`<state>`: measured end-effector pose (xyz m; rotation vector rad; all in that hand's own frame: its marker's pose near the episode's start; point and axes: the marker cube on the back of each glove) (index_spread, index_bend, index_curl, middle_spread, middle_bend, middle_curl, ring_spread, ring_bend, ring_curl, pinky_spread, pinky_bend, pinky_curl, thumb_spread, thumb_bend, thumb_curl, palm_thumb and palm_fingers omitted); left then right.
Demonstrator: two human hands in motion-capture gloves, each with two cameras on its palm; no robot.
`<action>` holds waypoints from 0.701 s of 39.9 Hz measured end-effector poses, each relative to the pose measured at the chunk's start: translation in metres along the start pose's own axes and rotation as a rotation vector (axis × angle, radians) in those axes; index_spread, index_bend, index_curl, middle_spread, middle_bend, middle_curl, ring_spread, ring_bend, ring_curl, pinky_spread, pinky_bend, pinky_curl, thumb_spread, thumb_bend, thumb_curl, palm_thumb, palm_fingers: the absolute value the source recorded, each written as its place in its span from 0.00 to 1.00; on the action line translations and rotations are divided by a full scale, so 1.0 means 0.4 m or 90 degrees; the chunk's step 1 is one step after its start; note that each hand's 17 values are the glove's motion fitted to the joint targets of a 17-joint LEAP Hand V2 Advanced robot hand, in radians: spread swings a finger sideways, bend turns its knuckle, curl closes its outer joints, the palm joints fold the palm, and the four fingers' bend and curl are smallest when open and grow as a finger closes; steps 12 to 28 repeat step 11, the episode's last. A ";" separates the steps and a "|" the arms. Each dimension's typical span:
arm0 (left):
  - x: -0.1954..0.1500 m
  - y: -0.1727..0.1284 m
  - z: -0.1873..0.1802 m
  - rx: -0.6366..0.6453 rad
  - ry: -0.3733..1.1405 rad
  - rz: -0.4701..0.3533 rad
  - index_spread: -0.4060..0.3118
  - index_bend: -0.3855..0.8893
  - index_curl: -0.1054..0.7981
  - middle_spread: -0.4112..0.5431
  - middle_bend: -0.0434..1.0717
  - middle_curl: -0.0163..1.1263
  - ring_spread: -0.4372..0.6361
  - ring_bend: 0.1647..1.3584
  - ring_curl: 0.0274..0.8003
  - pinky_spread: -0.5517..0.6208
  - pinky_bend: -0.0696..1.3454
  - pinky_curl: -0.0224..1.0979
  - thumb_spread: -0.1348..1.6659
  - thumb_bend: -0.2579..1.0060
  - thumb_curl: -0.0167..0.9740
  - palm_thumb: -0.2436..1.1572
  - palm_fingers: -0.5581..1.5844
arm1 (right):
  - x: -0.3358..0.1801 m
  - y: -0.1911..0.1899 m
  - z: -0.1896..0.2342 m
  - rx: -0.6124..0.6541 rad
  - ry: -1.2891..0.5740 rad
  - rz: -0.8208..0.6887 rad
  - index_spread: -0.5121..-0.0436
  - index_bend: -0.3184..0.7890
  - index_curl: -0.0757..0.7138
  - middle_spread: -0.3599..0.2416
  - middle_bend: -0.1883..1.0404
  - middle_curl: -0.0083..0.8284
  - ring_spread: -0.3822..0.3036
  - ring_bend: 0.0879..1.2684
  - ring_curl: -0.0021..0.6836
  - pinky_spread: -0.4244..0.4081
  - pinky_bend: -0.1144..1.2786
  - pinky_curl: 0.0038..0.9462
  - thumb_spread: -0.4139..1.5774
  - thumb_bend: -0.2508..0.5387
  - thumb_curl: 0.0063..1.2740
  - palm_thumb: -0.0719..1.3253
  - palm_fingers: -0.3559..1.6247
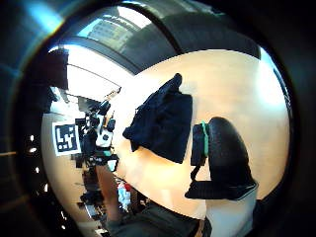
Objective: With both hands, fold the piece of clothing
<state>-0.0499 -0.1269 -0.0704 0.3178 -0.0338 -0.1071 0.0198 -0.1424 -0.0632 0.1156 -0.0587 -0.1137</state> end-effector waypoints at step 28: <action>0.033 -0.045 0.074 -0.024 0.005 0.030 0.36 0.42 0.55 0.37 0.20 0.37 0.50 0.22 0.42 0.76 0.18 0.32 0.86 0.26 0.35 0.49 0.51 | 0.014 -0.004 0.000 0.031 0.089 0.068 0.32 0.46 0.50 0.59 0.26 0.35 0.75 0.12 0.45 0.87 0.50 0.35 0.86 0.30 0.34 0.55 0.28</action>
